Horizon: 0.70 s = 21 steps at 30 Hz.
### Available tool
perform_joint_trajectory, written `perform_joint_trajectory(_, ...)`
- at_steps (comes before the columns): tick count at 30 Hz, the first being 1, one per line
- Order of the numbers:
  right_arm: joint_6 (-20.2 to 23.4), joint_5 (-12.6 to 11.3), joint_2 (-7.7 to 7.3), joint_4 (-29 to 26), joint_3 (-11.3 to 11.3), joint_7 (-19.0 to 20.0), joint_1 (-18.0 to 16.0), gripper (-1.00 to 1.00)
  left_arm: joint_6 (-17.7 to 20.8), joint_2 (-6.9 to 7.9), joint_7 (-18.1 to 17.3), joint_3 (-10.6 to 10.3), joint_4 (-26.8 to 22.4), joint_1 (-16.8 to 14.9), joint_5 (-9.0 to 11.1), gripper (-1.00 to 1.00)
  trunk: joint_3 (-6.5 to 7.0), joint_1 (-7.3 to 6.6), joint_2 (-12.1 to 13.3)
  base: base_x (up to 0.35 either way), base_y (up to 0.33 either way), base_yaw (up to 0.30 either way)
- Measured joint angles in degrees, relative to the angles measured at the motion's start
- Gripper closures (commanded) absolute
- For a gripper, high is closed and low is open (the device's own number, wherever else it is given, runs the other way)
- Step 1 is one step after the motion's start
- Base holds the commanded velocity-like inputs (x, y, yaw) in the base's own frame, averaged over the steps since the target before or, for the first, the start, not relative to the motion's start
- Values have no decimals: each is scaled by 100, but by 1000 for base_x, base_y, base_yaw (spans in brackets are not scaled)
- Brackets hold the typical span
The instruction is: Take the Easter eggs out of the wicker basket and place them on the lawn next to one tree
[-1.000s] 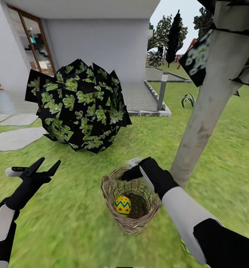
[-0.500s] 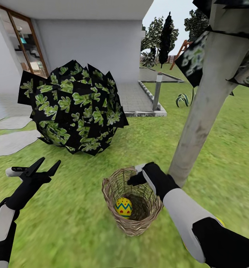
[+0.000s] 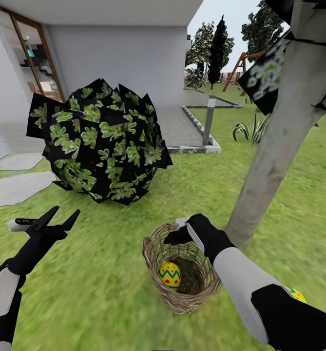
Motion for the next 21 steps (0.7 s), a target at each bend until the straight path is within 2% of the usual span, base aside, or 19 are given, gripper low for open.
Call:
perform_joint_trajectory(3,6,-1,0,7,-42,-14,0,-100,2,3,-4,0,2,0,5,-100,0,0,0,2,4,0)
perform_joint_trajectory(4,7,4,0,13,-126,-30,0,-100,2,4,-5,0,2,0,6,-100,0,0,0,0,0,0)
perform_joint_trajectory(8,4,3,0,18,-379,-409,0,-100,-1,4,-5,0,2,0,-1,-100,-71,88,-159,0,0,0)
perform_joint_trajectory(10,1,-1,0,13,-401,-517,0,-100,-2,4,-5,0,2,0,-4,-100,-107,131,-239,0,0,0)
perform_joint_trajectory(21,-30,0,0,31,-405,-556,0,-100,-5,4,-1,0,3,0,-30,-100,-351,161,-256,0,0,0)
